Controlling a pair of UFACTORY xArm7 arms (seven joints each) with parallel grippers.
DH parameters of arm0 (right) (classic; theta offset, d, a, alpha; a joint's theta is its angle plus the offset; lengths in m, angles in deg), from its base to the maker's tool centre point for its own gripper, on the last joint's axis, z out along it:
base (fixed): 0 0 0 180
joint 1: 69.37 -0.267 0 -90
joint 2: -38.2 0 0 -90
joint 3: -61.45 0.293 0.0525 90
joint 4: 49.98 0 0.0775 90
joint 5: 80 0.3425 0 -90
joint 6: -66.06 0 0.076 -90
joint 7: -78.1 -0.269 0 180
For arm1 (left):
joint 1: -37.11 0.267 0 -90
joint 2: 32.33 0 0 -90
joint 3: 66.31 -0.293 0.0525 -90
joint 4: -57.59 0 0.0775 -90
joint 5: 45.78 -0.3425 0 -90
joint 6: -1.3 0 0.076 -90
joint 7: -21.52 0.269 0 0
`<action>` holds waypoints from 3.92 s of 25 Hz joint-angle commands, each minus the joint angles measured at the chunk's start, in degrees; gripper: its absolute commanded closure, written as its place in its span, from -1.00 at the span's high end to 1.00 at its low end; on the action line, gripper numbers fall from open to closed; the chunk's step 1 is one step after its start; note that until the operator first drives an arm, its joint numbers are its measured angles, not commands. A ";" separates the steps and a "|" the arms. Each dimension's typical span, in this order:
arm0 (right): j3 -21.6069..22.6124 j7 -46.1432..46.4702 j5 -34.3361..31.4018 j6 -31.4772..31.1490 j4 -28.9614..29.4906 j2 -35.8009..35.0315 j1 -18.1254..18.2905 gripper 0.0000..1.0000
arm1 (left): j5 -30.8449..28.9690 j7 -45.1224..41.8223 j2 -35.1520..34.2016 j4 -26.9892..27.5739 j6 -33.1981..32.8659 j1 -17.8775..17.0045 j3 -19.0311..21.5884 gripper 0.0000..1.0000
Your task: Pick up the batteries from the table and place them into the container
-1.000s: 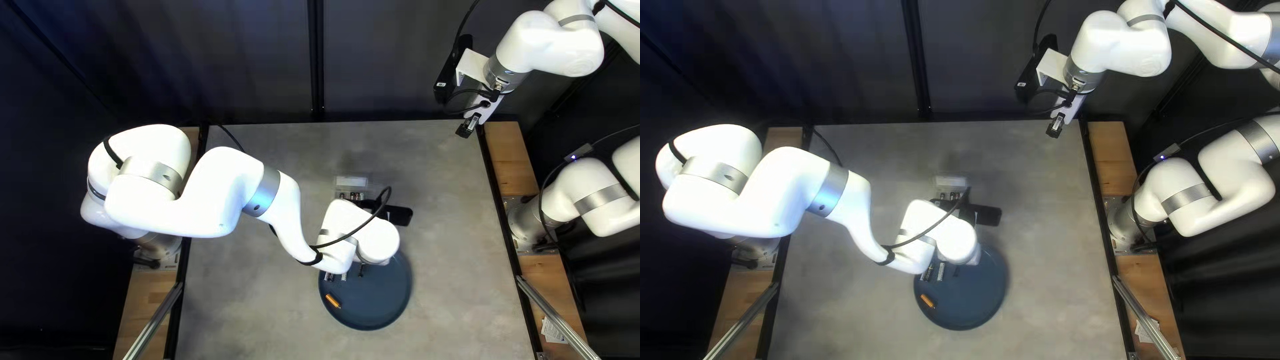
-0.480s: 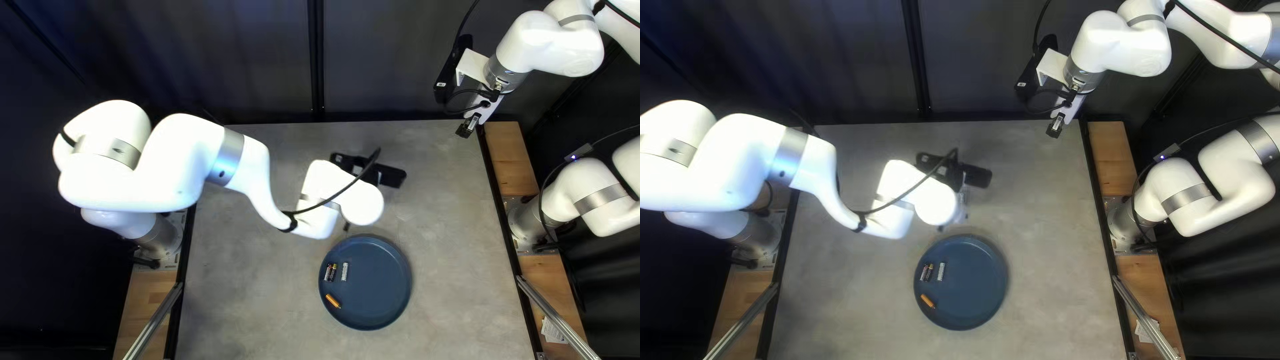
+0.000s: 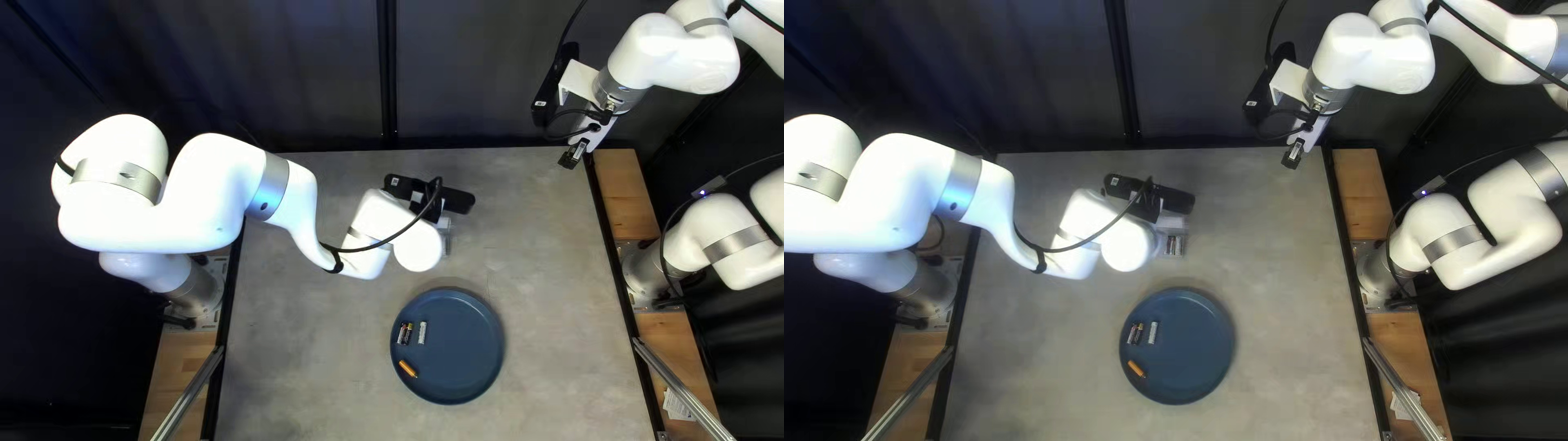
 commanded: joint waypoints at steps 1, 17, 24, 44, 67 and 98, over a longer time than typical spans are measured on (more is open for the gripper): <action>0.00 0.00 0.00 0.00 0.00 0.00 0.00 1.00 | -1.74 -1.32 -0.78 -1.39 -1.58 -0.29 -0.29 -1.00; 0.00 0.00 0.00 0.00 0.00 0.00 0.00 1.00 | -2.22 -9.52 -1.67 -2.07 3.88 -0.53 -2.25 -1.00; 0.00 0.00 0.00 0.00 0.00 0.00 0.00 1.00 | -1.72 -15.29 0.79 1.06 7.10 -2.32 -1.74 -1.00; 0.00 0.00 0.00 0.00 0.00 0.00 0.00 1.00 | -7.66 -24.09 4.16 -0.47 2.31 -3.10 -3.49 -1.00; 0.00 0.00 0.00 0.00 0.00 0.00 0.00 1.00 | -7.51 -24.25 7.03 1.15 1.05 -2.56 -3.60 -1.00; 0.00 0.00 0.00 0.00 0.00 0.00 0.00 1.00 | 18.37 11.66 4.88 7.59 3.77 0.19 9.57 1.00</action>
